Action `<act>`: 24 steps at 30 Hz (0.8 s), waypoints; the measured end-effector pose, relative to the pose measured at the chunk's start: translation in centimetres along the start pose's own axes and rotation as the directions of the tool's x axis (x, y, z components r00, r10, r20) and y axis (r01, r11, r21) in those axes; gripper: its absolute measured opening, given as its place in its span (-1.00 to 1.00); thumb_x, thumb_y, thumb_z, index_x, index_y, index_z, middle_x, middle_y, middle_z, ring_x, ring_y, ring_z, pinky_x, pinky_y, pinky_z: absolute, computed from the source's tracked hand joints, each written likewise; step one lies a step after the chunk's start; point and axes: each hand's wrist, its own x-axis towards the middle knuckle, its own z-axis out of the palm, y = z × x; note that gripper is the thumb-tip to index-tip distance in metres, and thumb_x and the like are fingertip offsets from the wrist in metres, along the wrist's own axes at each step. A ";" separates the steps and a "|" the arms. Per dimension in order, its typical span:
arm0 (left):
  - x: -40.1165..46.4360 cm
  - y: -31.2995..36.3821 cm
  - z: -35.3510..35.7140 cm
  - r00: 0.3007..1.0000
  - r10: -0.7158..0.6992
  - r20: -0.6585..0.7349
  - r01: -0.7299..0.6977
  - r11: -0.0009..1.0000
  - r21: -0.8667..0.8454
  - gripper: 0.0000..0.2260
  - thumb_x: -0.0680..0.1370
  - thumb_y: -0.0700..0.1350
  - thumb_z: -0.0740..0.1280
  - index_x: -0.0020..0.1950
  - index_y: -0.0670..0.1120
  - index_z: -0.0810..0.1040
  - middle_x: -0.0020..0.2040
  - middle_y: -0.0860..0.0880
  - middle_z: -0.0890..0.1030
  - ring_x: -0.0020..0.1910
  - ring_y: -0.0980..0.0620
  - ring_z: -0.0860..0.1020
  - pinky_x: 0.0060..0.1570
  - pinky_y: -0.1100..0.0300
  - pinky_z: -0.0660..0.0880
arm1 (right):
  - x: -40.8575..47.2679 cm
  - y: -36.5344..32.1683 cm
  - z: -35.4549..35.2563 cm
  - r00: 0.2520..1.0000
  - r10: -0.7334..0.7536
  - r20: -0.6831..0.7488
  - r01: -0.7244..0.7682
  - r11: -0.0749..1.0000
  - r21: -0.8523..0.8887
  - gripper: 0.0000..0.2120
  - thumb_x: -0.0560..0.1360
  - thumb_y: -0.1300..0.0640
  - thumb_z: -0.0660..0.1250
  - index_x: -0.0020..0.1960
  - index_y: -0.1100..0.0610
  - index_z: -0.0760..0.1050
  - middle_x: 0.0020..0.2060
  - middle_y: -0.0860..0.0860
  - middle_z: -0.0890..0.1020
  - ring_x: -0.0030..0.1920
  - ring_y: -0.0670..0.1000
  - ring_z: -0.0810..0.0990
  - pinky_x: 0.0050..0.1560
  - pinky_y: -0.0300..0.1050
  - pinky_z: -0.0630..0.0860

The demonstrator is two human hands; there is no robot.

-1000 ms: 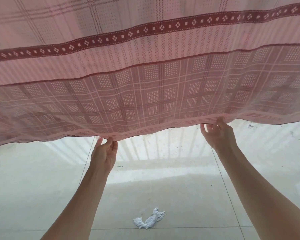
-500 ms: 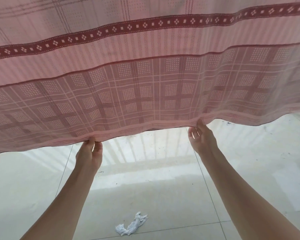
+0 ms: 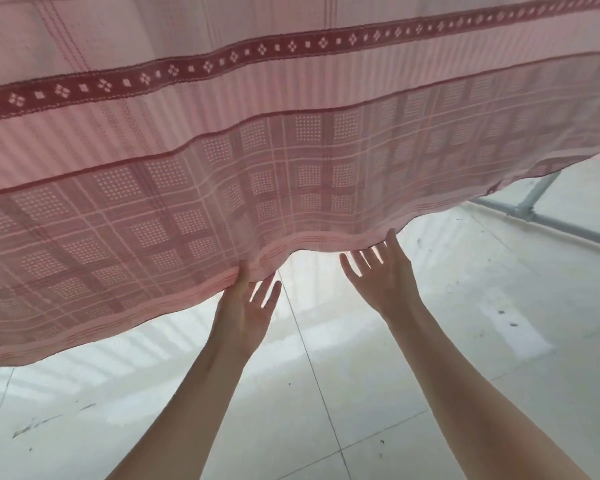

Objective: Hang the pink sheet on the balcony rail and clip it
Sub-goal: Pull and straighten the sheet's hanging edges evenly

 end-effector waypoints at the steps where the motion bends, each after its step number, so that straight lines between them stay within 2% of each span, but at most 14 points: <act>1: 0.5 -0.2 0.8 1.000 0.003 -0.025 -0.004 1.000 -0.014 -0.76 0.52 -0.07 0.31 0.18 -0.06 0.49 0.08 -0.03 0.55 0.12 0.01 0.53 0.13 0.06 0.47 | 0.2 -1.2 -0.1 1.000 0.001 -0.007 -0.001 1.000 0.002 -0.75 0.53 -0.01 0.27 0.14 0.08 0.51 0.08 0.01 0.58 0.19 0.01 0.53 0.29 0.04 0.41; 4: 1.6 0.0 1.7 0.989 0.017 -0.144 -0.020 1.000 -0.015 -0.96 0.55 -0.16 0.28 -0.01 -0.08 0.49 -0.09 0.00 0.53 -0.06 0.07 0.53 -0.11 0.17 0.51 | 0.6 -3.8 -0.4 0.997 -0.001 -0.080 0.000 1.000 -0.013 -0.88 0.55 0.11 0.24 -0.05 0.11 0.53 -0.05 0.00 0.59 0.07 -0.01 0.55 0.23 -0.04 0.42; 6: 1.4 1.2 1.5 0.974 0.015 -0.227 -0.012 1.000 0.017 -0.97 0.55 -0.19 0.28 -0.07 -0.08 0.49 -0.14 0.01 0.52 -0.15 0.09 0.52 -0.29 0.25 0.56 | 0.3 -4.3 -0.1 0.990 0.012 -0.141 -0.020 0.999 -0.050 -0.88 0.56 0.14 0.22 -0.09 0.12 0.51 -0.09 0.00 0.58 -0.01 -0.02 0.55 0.17 -0.05 0.41; 8: 0.7 2.7 1.0 0.960 -0.007 -0.281 0.025 0.998 0.059 -0.93 0.55 -0.20 0.28 -0.12 -0.07 0.49 -0.16 0.01 0.52 -0.18 0.10 0.50 -0.37 0.30 0.54 | -0.4 -4.0 0.4 0.973 0.045 -0.225 -0.067 0.994 -0.089 -0.88 0.57 0.13 0.20 -0.08 0.12 0.48 -0.04 0.02 0.57 -0.01 0.00 0.55 0.11 -0.03 0.40; 10: -0.2 3.7 0.6 0.950 -0.059 -0.305 0.091 0.992 0.091 -0.92 0.55 -0.20 0.28 -0.14 -0.08 0.47 -0.16 0.00 0.51 -0.17 0.09 0.49 -0.26 0.28 0.51 | -1.3 -3.4 0.9 0.955 0.070 -0.289 -0.117 0.982 -0.149 -0.86 0.57 0.09 0.21 0.04 0.15 0.44 0.07 0.06 0.54 0.14 0.07 0.52 0.10 -0.01 0.40; 12: -0.7 4.6 0.4 0.950 -0.104 -0.296 0.154 0.977 0.150 -0.94 0.55 -0.17 0.29 -0.12 -0.09 0.46 -0.14 -0.01 0.52 -0.14 0.06 0.50 -0.17 0.23 0.45 | -2.0 -2.6 1.4 0.944 0.063 -0.324 -0.129 0.974 -0.185 -0.71 0.56 0.05 0.23 0.22 0.16 0.37 0.20 0.09 0.50 0.28 0.11 0.45 0.14 0.01 0.40; 14: -0.4 5.0 -0.1 0.955 -0.115 -0.275 0.176 0.962 0.209 -0.94 0.55 -0.13 0.29 -0.03 -0.10 0.47 -0.12 -0.02 0.55 -0.10 0.03 0.53 -0.13 0.19 0.44 | -2.2 -1.9 1.8 0.943 0.049 -0.330 -0.117 0.975 -0.189 -0.61 0.57 0.03 0.23 0.32 0.17 0.31 0.26 0.10 0.49 0.31 0.12 0.43 0.18 0.03 0.40; 17: 0.6 4.7 -0.7 0.961 -0.104 -0.255 0.160 0.964 0.211 -0.92 0.55 -0.12 0.30 -0.01 -0.10 0.48 -0.09 -0.02 0.57 -0.05 0.02 0.55 -0.08 0.16 0.45 | -2.0 -0.5 1.4 0.952 0.039 -0.305 -0.090 0.984 -0.155 -0.58 0.57 0.03 0.22 0.35 0.19 0.30 0.11 0.07 0.55 0.28 0.13 0.45 0.20 0.04 0.42; 20: 1.3 2.7 -0.1 0.972 -0.163 -0.171 0.184 0.977 0.112 -0.95 0.55 -0.11 0.30 -0.03 -0.06 0.51 -0.01 0.01 0.57 0.01 0.04 0.54 0.06 0.11 0.42 | -1.2 0.5 0.9 0.958 -0.002 -0.285 -0.046 0.986 -0.160 -0.57 0.57 0.01 0.22 0.35 0.19 0.30 0.03 0.08 0.57 0.20 0.13 0.49 0.16 0.05 0.44; 24: 2.3 -0.1 2.2 0.965 -0.263 0.013 0.261 0.962 0.084 -0.78 0.54 -0.13 0.30 0.18 -0.05 0.49 0.13 0.02 0.55 0.14 0.00 0.50 0.14 0.06 0.43 | -1.1 0.1 0.6 0.938 -0.086 -0.337 0.014 0.977 -0.213 -0.57 0.57 -0.03 0.20 0.35 0.17 0.28 0.02 0.09 0.57 0.15 0.13 0.51 0.20 0.06 0.43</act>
